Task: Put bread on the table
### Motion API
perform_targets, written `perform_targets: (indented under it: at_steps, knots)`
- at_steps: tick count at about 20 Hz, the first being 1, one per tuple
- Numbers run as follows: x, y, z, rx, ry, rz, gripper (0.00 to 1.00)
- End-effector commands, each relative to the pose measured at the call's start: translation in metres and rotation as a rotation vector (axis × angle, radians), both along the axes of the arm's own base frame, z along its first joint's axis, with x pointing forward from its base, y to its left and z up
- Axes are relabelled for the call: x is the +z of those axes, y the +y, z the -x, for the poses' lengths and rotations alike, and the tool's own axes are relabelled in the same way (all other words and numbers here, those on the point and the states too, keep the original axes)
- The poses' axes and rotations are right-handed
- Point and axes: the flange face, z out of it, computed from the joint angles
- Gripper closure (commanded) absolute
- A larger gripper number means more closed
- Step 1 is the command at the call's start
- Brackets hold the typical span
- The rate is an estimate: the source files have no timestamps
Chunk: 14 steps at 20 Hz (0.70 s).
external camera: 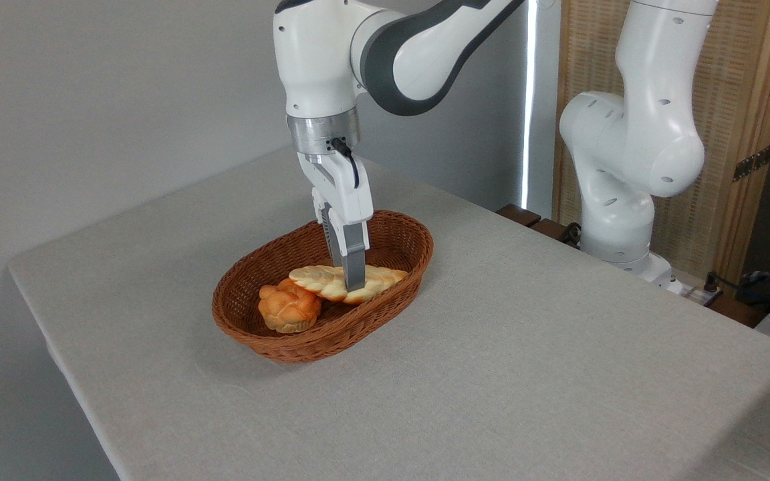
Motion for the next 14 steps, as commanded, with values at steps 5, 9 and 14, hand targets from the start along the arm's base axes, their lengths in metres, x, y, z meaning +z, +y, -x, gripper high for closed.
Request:
perform_targets:
  at_steps: [5,9,14]
  knots:
    - [0.001,0.001,0.001,-0.006,-0.025,0.014,0.57]
    - [0.003,0.005,0.001,0.003,-0.017,0.014,0.58]
    - [0.011,0.006,0.000,0.013,-0.022,0.018,0.58]
